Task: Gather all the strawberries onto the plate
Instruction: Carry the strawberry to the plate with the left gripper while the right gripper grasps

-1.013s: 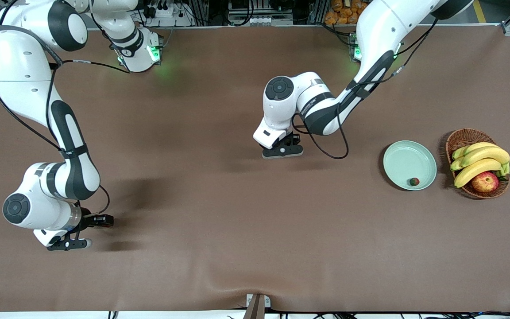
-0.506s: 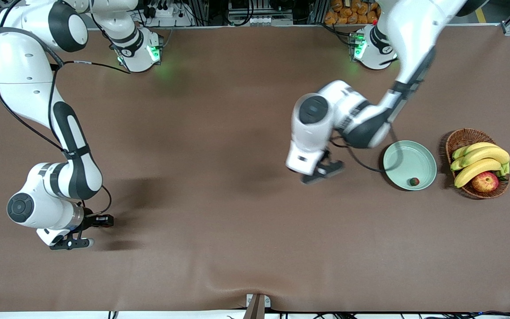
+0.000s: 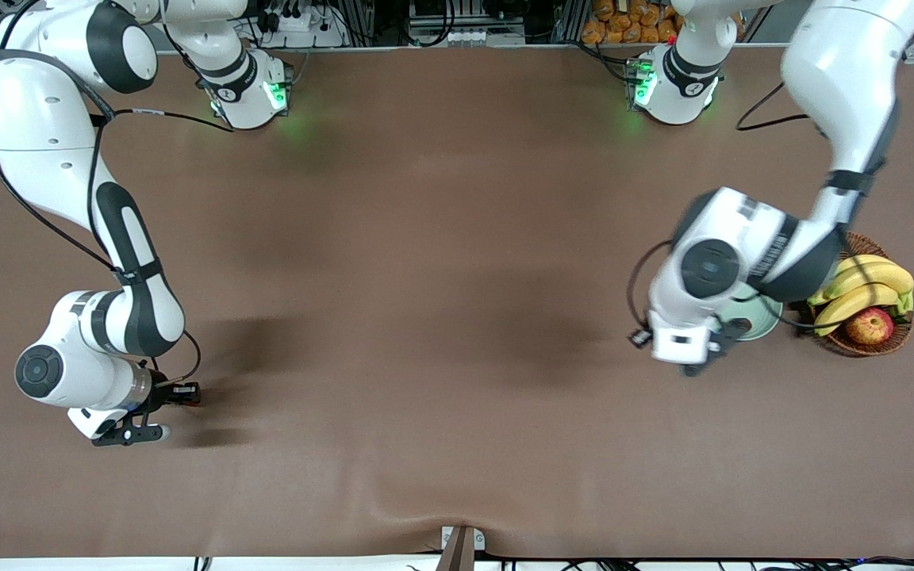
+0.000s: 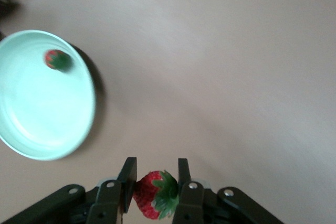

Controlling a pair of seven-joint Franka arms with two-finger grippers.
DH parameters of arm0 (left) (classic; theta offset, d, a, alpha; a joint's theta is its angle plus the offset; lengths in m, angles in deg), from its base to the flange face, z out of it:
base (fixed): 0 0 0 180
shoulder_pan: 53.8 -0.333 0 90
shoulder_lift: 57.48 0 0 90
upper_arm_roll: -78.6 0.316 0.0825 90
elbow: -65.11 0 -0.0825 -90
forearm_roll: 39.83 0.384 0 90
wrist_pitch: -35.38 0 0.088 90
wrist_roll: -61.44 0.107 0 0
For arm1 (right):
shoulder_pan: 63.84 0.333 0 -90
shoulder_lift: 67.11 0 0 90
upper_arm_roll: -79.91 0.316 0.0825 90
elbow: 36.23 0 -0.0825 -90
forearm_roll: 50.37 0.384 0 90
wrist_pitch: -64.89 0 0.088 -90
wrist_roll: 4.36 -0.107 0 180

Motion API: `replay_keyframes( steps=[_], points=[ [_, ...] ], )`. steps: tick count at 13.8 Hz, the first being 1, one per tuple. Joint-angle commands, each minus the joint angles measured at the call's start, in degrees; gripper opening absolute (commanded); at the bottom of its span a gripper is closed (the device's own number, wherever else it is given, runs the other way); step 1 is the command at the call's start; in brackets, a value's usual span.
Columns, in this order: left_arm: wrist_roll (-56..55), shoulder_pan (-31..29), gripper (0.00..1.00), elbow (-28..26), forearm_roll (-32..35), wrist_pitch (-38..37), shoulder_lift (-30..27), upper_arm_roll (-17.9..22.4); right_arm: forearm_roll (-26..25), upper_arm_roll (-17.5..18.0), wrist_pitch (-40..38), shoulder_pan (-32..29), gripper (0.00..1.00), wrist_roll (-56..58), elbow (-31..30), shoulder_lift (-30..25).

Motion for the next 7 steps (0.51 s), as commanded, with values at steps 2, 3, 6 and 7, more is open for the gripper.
replay_keyframes(
  steps=[2,3,6,7],
  points=[
    [1.6,-7.3,0.00,-4.1,-1.2,-0.2,-1.7,-0.8,0.2,0.9,-0.1,-0.5,0.00,0.8,0.2,-0.6],
    [2.3,-9.0,0.00,-5.3,-1.3,0.0,-1.8,-1.4,0.3,1.0,-0.1,-0.4,0.00,0.7,0.2,-0.8],
    [3.8,-20.1,0.00,-10.8,-1.2,1.5,-2.0,-9.4,-0.4,1.0,-3.2,0.6,0.00,0.6,1.3,-1.9],
    [5.0,-24.6,0.00,-12.8,-1.1,1.9,-2.6,-12.5,-0.6,1.0,-5.4,0.7,0.00,0.5,2.7,-1.9]
  ],
)
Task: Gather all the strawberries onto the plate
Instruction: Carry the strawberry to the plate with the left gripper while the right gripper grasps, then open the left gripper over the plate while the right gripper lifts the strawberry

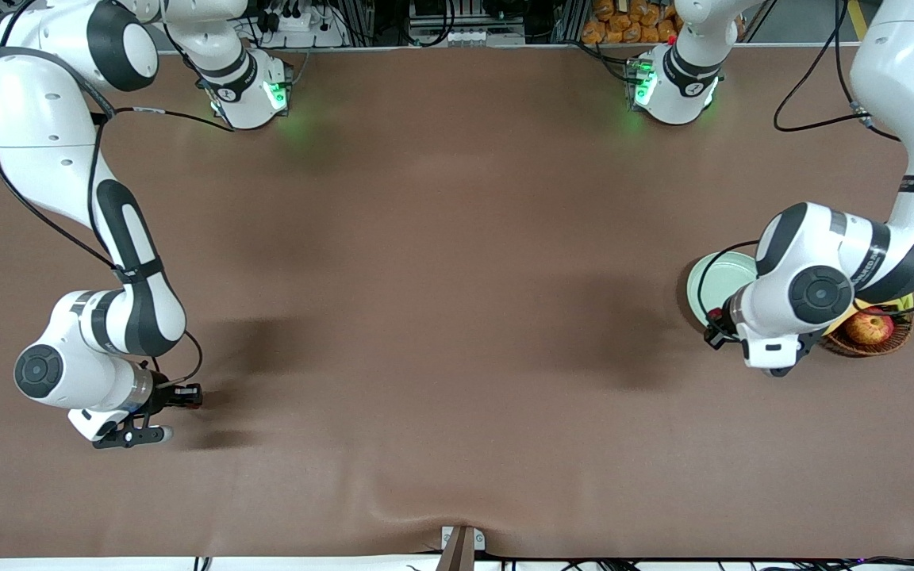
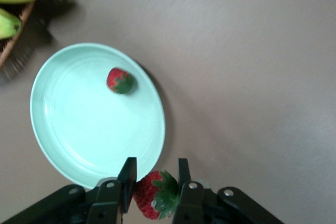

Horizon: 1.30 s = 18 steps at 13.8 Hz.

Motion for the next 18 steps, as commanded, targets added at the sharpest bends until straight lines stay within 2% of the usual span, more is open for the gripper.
replay_keyframes(
  steps=[1,3,8,18],
  points=[
    [3.4,-11.7,0.00,-7.0,-1.0,2.0,-2.8,-8.6,-0.8,0.4,-5.6,0.1,0.00,0.5,2.7,-1.4],
    [3.8,-16.4,0.00,-9.5,-0.3,2.2,-2.7,-11.8,-0.8,0.5,-9.0,0.2,0.00,-0.2,4.1,-1.4],
    [3.8,-18.8,0.00,-14.1,4.2,6.9,-1.6,-11.7,-0.5,0.5,-16.4,3.6,0.00,-9.7,5.3,-4.6],
    [3.8,-19.2,0.00,-13.2,13.3,9.3,6.0,-8.8,1.1,0.9,-24.5,12.8,0.00,-30.5,5.1,-12.7]
  ],
)
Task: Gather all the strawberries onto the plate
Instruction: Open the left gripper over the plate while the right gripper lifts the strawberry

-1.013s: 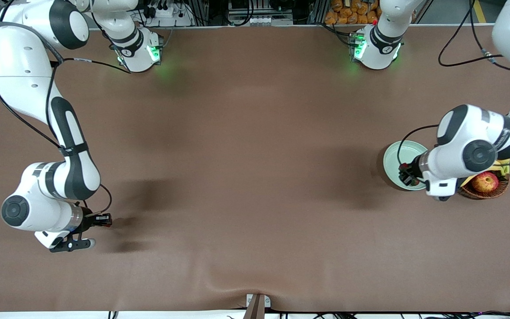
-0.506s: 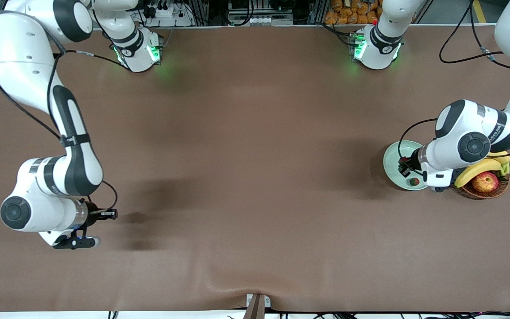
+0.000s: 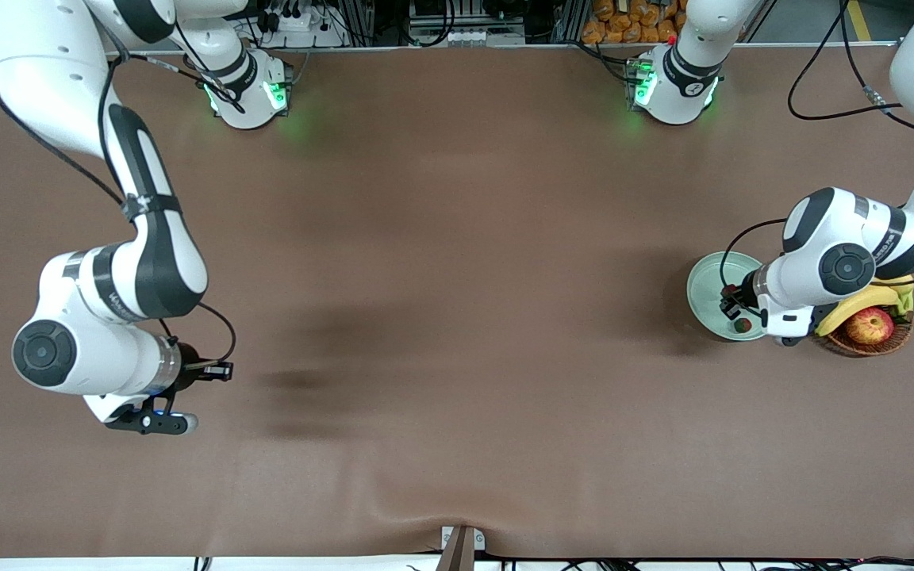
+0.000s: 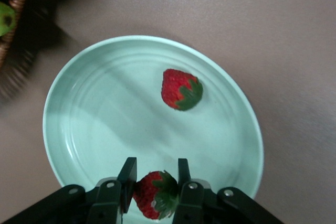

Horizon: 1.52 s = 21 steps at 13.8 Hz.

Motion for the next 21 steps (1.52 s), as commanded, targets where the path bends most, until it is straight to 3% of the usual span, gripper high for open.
replay_keyframes(
  steps=[1,3,7,12,17,21],
  points=[
    [0.3,-0.3,0.01,0.4,2.3,0.9,1.6,-0.1,2.4,-0.2,-2.1,3.7,0.00,-7.9,-1.2,-2.8],
    [1.4,-0.4,1.00,0.3,2.2,0.9,1.6,-0.1,5.7,-0.3,-3.1,5.3,0.00,-12.0,-1.2,-3.1],
    [1.3,-0.4,1.00,0.3,2.1,0.4,-0.8,-1.1,6.7,-0.3,-2.8,11.0,0.00,-22.8,-1.2,-3.3],
    [1.1,-0.5,1.00,1.2,1.6,-0.6,-4.7,-6.2,7.7,-0.3,-2.2,18.4,0.00,-36.4,-1.2,-3.2],
    [8.2,-0.6,1.00,7.9,1.2,-7.8,-5.5,-12.9,7.5,-0.5,2.6,25.7,0.00,-47.6,-2.0,-2.3],
    [10.2,5.9,1.00,9.7,-4.0,-8.0,-9.6,-13.2,7.6,-0.5,6.5,28.2,0.00,-52.2,-5.0,-1.8]
  ],
)
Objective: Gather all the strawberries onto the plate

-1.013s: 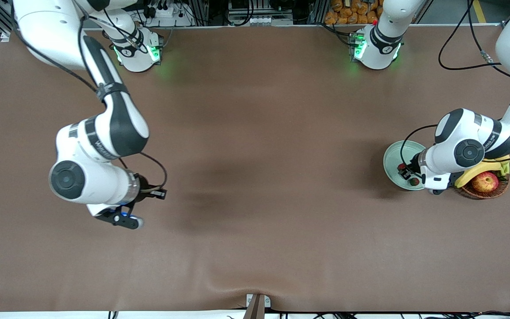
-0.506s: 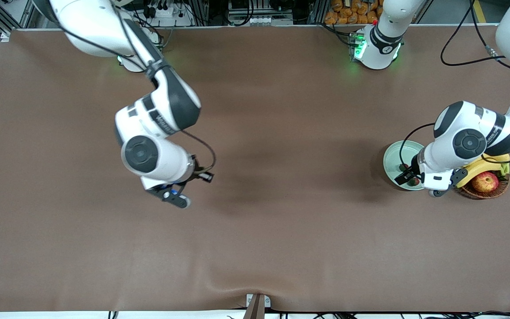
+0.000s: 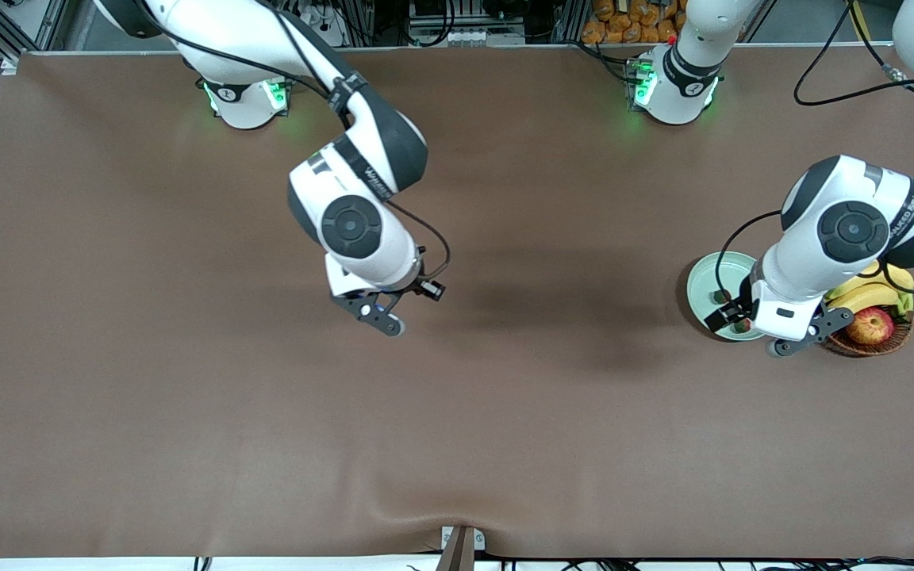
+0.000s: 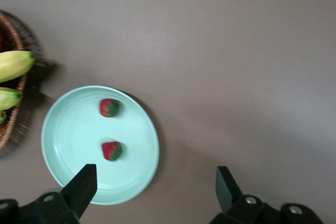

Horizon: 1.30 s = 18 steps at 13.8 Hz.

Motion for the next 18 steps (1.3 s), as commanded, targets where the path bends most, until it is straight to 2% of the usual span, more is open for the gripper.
replay_keyframes(
  steps=[1,4,8,9,12,13,18],
  points=[
    [0.8,6.8,1.00,1.4,-3.7,-1.7,-4.5,1.2,0.6,-0.7,4.5,2.0,0.00,-3.3,-3.2,-0.2],
    [1.5,16.3,1.00,3.7,-6.7,-3.3,-5.9,5.5,0.6,-0.7,10.7,5.0,0.00,-6.7,-4.9,2.0],
    [5.7,29.1,1.00,6.3,-12.0,-4.4,-8.3,14.7,0.6,-0.7,15.2,8.1,0.00,-9.7,-5.1,5.1],
    [8.0,32.2,1.00,6.6,-14.0,-4.4,-9.3,17.7,0.6,-0.7,16.0,8.2,0.00,-9.7,-5.9,5.2],
    [15.7,45.0,1.00,6.6,-20.9,-4.4,-13.1,31.3,0.6,-0.7,20.1,9.2,0.00,-9.6,-8.8,5.6],
    [18.1,48.0,1.00,6.6,-23.0,-4.3,-13.8,34.8,0.6,-0.7,20.7,9.6,0.00,-9.6,-8.8,6.3],
    [29.7,56.5,1.00,6.2,-30.4,-4.4,-15.9,46.0,0.4,-0.7,24.3,10.3,0.00,-9.7,-8.8,9.3]
  ],
)
